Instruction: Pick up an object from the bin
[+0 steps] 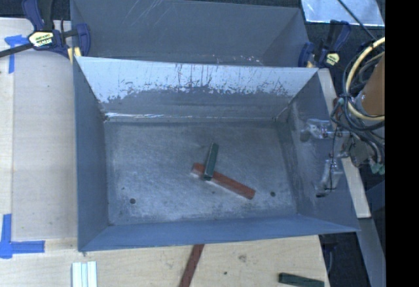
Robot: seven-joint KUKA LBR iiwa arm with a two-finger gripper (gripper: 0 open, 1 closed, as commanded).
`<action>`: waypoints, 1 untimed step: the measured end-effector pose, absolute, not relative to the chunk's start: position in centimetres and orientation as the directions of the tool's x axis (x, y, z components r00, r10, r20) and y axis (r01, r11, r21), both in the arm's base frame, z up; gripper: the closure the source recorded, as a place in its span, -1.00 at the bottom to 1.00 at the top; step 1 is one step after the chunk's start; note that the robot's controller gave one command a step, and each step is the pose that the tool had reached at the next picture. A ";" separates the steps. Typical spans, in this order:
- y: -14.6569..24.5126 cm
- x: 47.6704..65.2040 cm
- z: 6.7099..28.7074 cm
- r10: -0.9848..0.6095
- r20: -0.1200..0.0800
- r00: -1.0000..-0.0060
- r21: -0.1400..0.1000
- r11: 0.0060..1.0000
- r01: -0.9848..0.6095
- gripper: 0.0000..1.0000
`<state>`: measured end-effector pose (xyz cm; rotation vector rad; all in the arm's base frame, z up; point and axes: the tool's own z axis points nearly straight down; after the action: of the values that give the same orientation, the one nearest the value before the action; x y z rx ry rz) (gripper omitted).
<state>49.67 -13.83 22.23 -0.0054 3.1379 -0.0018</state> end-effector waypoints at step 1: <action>-13.8 49.7 22.2 -0.004 -0.004 -1.000 -0.001 1.000 -0.004 -1.00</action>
Offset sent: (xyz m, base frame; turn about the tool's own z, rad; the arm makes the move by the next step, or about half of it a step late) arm 0.0600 0.1109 -0.0703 -0.2461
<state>49.67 -13.82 22.23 -0.0055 3.1380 -0.0018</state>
